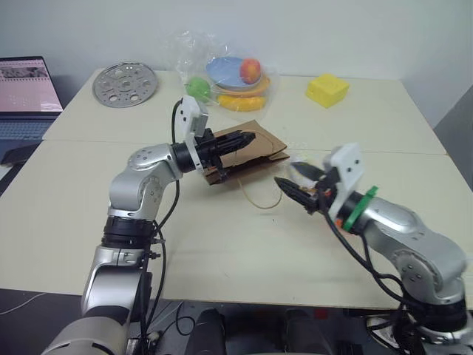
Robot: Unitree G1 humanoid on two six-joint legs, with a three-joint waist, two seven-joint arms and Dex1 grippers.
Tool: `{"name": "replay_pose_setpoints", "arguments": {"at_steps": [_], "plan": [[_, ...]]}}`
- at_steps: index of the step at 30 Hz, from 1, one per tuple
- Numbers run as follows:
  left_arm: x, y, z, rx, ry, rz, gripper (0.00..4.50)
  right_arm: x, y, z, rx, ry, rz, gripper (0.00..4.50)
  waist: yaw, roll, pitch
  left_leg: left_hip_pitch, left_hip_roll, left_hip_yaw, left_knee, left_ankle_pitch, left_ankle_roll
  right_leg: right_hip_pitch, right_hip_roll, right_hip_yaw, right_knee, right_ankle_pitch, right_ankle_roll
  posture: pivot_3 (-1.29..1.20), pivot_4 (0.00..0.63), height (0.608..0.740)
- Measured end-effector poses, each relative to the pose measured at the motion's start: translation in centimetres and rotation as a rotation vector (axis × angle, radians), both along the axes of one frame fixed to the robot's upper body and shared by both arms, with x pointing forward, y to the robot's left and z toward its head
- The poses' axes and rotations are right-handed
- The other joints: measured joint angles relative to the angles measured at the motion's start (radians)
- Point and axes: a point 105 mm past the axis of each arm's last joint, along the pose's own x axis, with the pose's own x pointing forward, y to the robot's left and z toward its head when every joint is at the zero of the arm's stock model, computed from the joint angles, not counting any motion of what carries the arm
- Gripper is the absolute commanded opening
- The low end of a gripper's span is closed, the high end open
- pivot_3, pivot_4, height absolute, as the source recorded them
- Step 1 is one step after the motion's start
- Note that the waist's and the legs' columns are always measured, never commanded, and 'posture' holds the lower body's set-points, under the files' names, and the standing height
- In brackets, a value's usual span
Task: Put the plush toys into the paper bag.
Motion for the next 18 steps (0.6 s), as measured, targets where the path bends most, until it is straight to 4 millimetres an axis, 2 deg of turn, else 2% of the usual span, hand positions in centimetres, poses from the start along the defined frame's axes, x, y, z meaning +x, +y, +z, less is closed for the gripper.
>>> {"name": "replay_pose_setpoints", "arguments": {"at_steps": [5, 10, 18], "plan": [[-0.4, -0.2, 0.5, -0.013, -0.002, -0.007, 0.00, 2.1, 2.1, -1.0, -0.037, 0.013, -0.019, 0.05, -0.002, 0.000, 0.000, 0.000, 0.000, 0.000, 0.000, 0.000, 0.000, 0.000, 0.000, 0.000, 0.000, 0.000, 0.000, 0.00, 0.150, 0.740], [-0.6, -0.2, 0.4, -0.014, 0.004, -0.007, 0.00, 3.2, 3.1, -0.8, -0.032, -0.014, -0.031, 0.05, -0.001, 0.000, 0.000, 0.000, 0.000, 0.000, 0.000, 0.000, 0.000, 0.000, 0.000, 0.000, 0.000, 0.000, 0.000, 0.00, 0.150, 0.740], [-1.1, -0.3, 0.9, -0.071, 0.039, -0.016, 0.00, 5.2, 4.5, -1.7, -0.018, -0.001, -0.043, 0.05, -0.003, 0.000, 0.000, 0.000, 0.000, 0.000, 0.000, 0.000, 0.000, -0.001, 0.000, 0.000, 0.001, 0.000, 0.000, 0.00, 0.150, 0.740]]}}
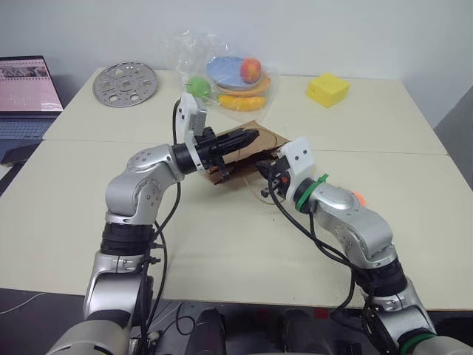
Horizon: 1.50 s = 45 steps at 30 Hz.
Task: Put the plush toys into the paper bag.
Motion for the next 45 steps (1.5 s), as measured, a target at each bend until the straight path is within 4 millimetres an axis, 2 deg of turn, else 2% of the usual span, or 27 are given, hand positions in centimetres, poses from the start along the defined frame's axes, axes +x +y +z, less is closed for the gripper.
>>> {"name": "replay_pose_setpoints", "arguments": {"at_steps": [6, 17, 20, 23, 27, 34, 40, 42, 45], "plan": [[-0.9, -0.5, 0.8, -0.049, 0.023, -0.054, 0.00, 1.5, 2.2, -1.0, 0.026, 0.015, 0.015, 0.05, -0.006, 0.000, 0.000, 0.000, 0.000, 0.000, 0.000, 0.000, 0.000, 0.000, 0.000, 0.000, 0.000, 0.000, 0.000, 0.00, 0.150, 0.740], [-2.0, -0.7, 1.5, -0.120, 0.115, -0.134, 0.00, 3.3, 3.9, -1.8, 0.026, 0.012, 0.004, 0.05, -0.012, 0.000, 0.000, 0.000, 0.000, 0.000, 0.000, 0.000, 0.000, -0.002, 0.000, 0.000, 0.004, 0.000, 0.000, 0.00, 0.150, 0.740], [-1.3, -0.5, 2.8, -0.158, 0.102, -0.096, 0.00, 3.5, 4.1, -4.5, -0.037, 0.064, 0.001, 0.05, -0.011, 0.000, 0.000, 0.000, 0.000, 0.000, 0.000, 0.000, -0.001, -0.002, 0.000, 0.000, 0.004, 0.000, 0.000, 0.00, 0.150, 0.740], [0.3, 0.8, 5.0, -0.225, 0.088, -0.018, 0.00, 2.5, 3.8, -8.5, -0.134, 0.123, 0.018, 0.05, -0.011, 0.000, 0.000, 0.000, 0.000, 0.000, 0.000, 0.000, -0.001, -0.003, 0.000, 0.000, 0.004, 0.000, 0.000, 0.00, 0.150, 0.740], [2.1, 2.9, 7.3, -0.276, 0.055, 0.078, 0.00, 2.4, 3.8, -8.7, -0.133, 0.102, 0.015, 0.05, -0.015, 0.000, 0.000, 0.001, 0.000, 0.001, 0.000, 0.001, -0.001, -0.002, 0.000, 0.001, 0.005, 0.000, 0.000, 0.00, 0.150, 0.740], [4.6, 5.1, 7.3, -0.263, 0.022, 0.226, 0.00, 2.6, 3.3, -8.8, -0.152, 0.108, -0.029, 0.05, -0.012, 0.000, 0.000, 0.001, 0.000, 0.000, 0.000, 0.002, -0.004, -0.002, 0.000, 0.000, 0.006, 0.000, 0.000, 0.00, 0.150, 0.740], [4.2, 4.6, 8.6, -0.276, -0.029, 0.192, 0.00, 3.1, 3.0, -8.6, -0.128, 0.116, -0.121, 0.05, -0.012, 0.000, 0.000, 0.002, 0.000, 0.000, 0.000, 0.004, -0.006, -0.002, 0.000, 0.000, 0.010, 0.000, 0.000, 0.00, 0.150, 0.740], [3.2, 3.9, 9.3, -0.274, -0.064, 0.131, 0.00, 3.9, 2.6, -8.2, -0.066, 0.134, -0.258, 0.05, -0.013, 0.000, 0.000, 0.001, 0.000, -0.001, 0.000, 0.004, -0.006, -0.004, 0.000, 0.000, 0.012, 0.000, 0.000, 0.00, 0.150, 0.740], [2.4, 3.2, 9.5, -0.248, -0.090, 0.084, 0.00, 4.4, 2.5, -7.9, -0.037, 0.143, -0.352, 0.05, -0.015, 0.000, 0.000, 0.000, 0.000, 0.000, -0.001, 0.004, -0.007, -0.006, 0.000, 0.001, 0.012, 0.000, 0.000, 0.00, 0.150, 0.740]]}}
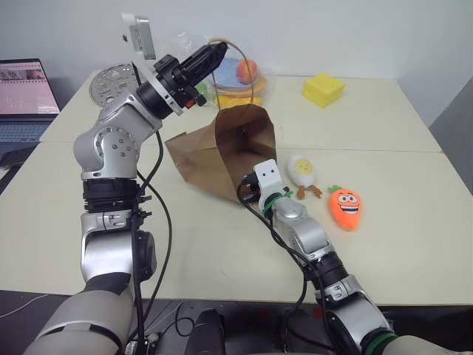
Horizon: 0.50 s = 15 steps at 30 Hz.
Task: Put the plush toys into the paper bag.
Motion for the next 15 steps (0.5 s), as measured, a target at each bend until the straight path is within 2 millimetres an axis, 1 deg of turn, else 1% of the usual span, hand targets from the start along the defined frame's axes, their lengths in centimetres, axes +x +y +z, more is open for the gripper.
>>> {"name": "replay_pose_setpoints", "arguments": {"at_steps": [3, 6, 15], "plan": [[-0.2, -0.5, -0.7, 0.029, 0.000, -0.021, 0.00, 0.5, -0.6, 0.1, -0.024, -0.009, -0.059, 0.05, 0.001, 0.000, 0.000, 0.000, 0.000, 0.000, 0.000, 0.000, 0.000, 0.000, 0.000, 0.000, 0.000, 0.000, 0.000, 0.00, 0.150, 0.740], [-0.1, -0.6, -1.2, 0.044, -0.003, -0.012, 0.00, 0.6, -0.7, 0.0, -0.039, -0.008, -0.065, 0.05, 0.000, 0.000, 0.000, 0.000, 0.000, 0.000, 0.000, 0.000, 0.000, -0.001, 0.000, 0.000, 0.000, 0.000, 0.000, 0.00, 0.150, 0.740], [0.0, -0.5, 0.2, -0.015, -0.031, 0.026, 0.00, 0.5, -0.7, -0.1, -0.040, 0.004, -0.054, 0.05, 0.000, 0.000, 0.000, 0.000, 0.000, 0.000, 0.000, 0.000, 0.000, 0.000, 0.000, 0.000, 0.000, 0.000, 0.000, 0.00, 0.150, 0.740]]}}
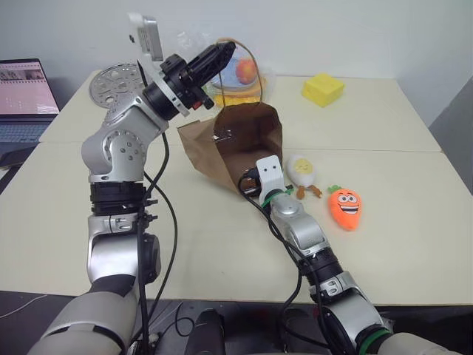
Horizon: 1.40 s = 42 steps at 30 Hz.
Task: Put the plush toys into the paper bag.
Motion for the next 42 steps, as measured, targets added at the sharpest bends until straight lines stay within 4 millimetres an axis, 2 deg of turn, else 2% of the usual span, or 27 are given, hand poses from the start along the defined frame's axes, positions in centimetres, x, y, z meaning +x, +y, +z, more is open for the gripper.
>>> {"name": "replay_pose_setpoints", "arguments": {"at_steps": [5, 8, 9, 11, 17, 21, 22, 25, 28, 32, 35, 37, 39, 42], "plan": [[0.4, -0.2, -1.6, 0.043, 0.022, 0.029, 0.00, -0.1, 0.2, 0.0, 0.016, -0.006, 0.035, 0.05, 0.000, 0.000, 0.000, 0.000, 0.000, 0.000, 0.000, 0.000, 0.000, 0.000, 0.000, 0.000, 0.000, 0.000, 0.000, 0.00, 0.150, 0.740], [0.7, 0.0, -2.6, 0.072, 0.026, 0.060, 0.00, -0.7, 0.4, -0.2, 0.038, -0.022, 0.127, 0.05, -0.001, 0.000, 0.000, 0.000, 0.000, 0.000, 0.000, 0.000, 0.000, 0.000, 0.000, 0.000, 0.000, 0.000, 0.000, 0.00, 0.150, 0.740], [0.8, 0.0, -2.8, 0.079, 0.024, 0.067, 0.00, -1.0, 0.6, -0.2, 0.044, -0.024, 0.163, 0.20, -0.001, 0.000, 0.000, 0.000, 0.000, 0.000, 0.000, 0.000, 0.000, 0.000, 0.000, 0.000, 0.000, 0.000, 0.000, 0.00, 0.150, 0.740], [0.8, -0.1, -3.1, 0.092, 0.016, 0.075, 0.00, -1.7, 0.7, 0.1, 0.047, -0.032, 0.239, 0.62, 0.000, 0.000, 0.000, -0.001, 0.000, 0.000, 0.000, 0.000, 0.000, -0.001, 0.000, 0.000, 0.000, 0.000, 0.000, 0.00, 0.150, 0.740], [0.7, -0.6, -4.1, 0.132, -0.001, 0.065, 0.00, -3.3, 0.4, 3.0, 0.114, -0.058, 0.362, 2.81, 0.001, 0.000, 0.000, -0.002, 0.000, 0.000, 0.000, 0.000, 0.000, -0.002, 0.000, 0.000, 0.000, 0.000, 0.000, 0.00, 0.150, 0.740], [0.9, -0.4, -4.5, 0.147, -0.001, 0.070, 0.00, -6.3, -1.5, 8.6, 0.181, -0.135, 0.470, 4.35, 0.007, 0.001, 0.000, -0.005, 0.000, 0.000, 0.000, 0.000, 0.000, -0.003, 0.000, 0.000, -0.001, 0.000, 0.000, 0.00, 0.150, 0.740], [1.0, -0.4, -4.6, 0.149, 0.001, 0.073, 0.00, -7.1, -2.2, 10.2, 0.197, -0.162, 0.488, 4.48, 0.007, 0.001, 0.000, -0.004, 0.000, 0.000, 0.000, 0.000, 0.000, -0.003, 0.000, 0.000, -0.001, 0.000, 0.000, 0.00, 0.150, 0.740], [1.0, -0.3, -4.7, 0.154, -0.003, 0.069, 0.00, -8.3, -4.8, 12.5, 0.172, -0.181, 0.506, 4.48, 0.007, 0.000, 0.000, -0.004, 0.000, 0.000, 0.000, 0.000, 0.000, -0.003, 0.000, 0.000, -0.001, 0.000, 0.000, 0.00, 0.150, 0.740], [1.0, -0.2, -4.8, 0.157, -0.004, 0.072, 0.00, -7.4, -7.9, 13.5, 0.147, -0.186, 0.412, 4.48, 0.007, 0.000, 0.001, -0.004, 0.000, 0.000, 0.000, 0.000, 0.000, -0.003, 0.000, 0.000, -0.001, 0.000, 0.000, 0.00, 0.150, 0.740], [1.1, -0.2, -4.9, 0.161, -0.004, 0.074, 0.00, -5.1, -11.5, 11.9, 0.060, -0.133, 0.251, 4.48, 0.006, 0.000, 0.001, -0.004, 0.000, 0.001, 0.000, 0.000, 0.000, -0.004, 0.000, 0.001, -0.001, 0.000, 0.000, 0.00, 0.150, 0.740], [1.1, -0.2, -4.9, 0.162, -0.004, 0.072, 0.00, -3.1, -13.6, 9.6, -0.022, -0.070, 0.139, 4.48, 0.002, 0.000, 0.001, -0.005, 0.000, 0.002, 0.000, 0.000, 0.000, -0.005, 0.000, 0.002, -0.002, 0.000, 0.000, 0.00, 0.150, 0.740], [1.1, -0.1, -4.9, 0.163, -0.003, 0.075, 0.00, -2.6, -13.5, 8.6, 0.010, -0.026, 0.134, 4.48, 0.000, 0.000, 0.001, -0.005, 0.000, 0.002, -0.001, 0.000, 0.000, -0.006, 0.000, 0.003, -0.001, 0.000, 0.000, 0.00, 0.150, 0.740], [1.1, -0.3, -5.1, 0.164, -0.001, 0.068, 0.00, -1.5, -12.5, 6.9, 0.136, 0.071, 0.137, 4.48, -0.008, 0.000, 0.001, -0.005, 0.000, 0.003, -0.001, 0.000, 0.001, -0.008, 0.001, 0.004, 0.000, 0.000, 0.000, 0.00, 0.150, 0.740], [1.0, -0.5, -5.3, 0.175, -0.002, 0.058, 0.00, -0.7, -11.7, 4.8, 0.136, 0.133, 0.142, 4.48, -0.007, 0.001, 0.001, -0.007, 0.000, 0.003, -0.001, 0.000, 0.001, -0.010, 0.001, 0.004, 0.000, 0.000, 0.000, 0.00, 0.150, 0.740]]}}
